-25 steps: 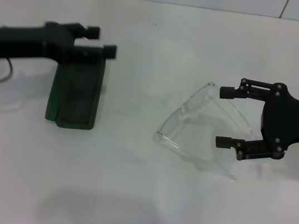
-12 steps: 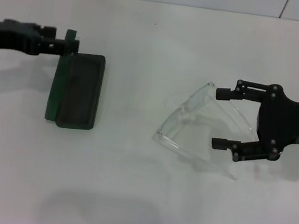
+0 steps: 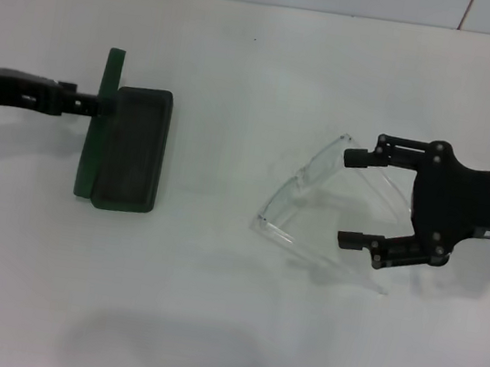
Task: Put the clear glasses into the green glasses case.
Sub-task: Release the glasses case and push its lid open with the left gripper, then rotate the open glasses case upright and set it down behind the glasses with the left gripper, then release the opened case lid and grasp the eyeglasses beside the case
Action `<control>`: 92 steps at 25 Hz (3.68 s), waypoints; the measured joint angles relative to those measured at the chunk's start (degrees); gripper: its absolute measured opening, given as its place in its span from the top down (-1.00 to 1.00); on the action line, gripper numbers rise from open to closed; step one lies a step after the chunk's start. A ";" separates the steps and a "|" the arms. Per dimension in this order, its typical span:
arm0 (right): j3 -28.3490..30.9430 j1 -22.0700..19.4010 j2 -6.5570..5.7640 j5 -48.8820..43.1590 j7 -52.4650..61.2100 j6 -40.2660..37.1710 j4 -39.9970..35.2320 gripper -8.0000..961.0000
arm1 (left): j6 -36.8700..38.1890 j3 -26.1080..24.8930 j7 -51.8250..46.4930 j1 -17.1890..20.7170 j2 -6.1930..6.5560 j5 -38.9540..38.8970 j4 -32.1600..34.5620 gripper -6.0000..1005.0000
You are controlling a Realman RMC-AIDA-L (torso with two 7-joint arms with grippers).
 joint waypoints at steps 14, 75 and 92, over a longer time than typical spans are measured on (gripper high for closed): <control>0.00 -0.25 0.00 -0.32 -0.01 0.90 -0.39 -0.70 | -7.17 0.00 -4.75 -3.80 0.10 7.52 3.86 -0.60; 0.01 -5.80 2.54 -5.17 -5.80 1.93 -0.35 -0.65 | -21.29 -0.09 26.56 -28.13 -0.27 29.61 27.15 0.32; 2.03 -5.04 2.55 -4.92 -5.42 3.34 -0.85 -0.64 | -11.68 -0.09 25.53 -24.29 0.17 12.96 25.34 -0.16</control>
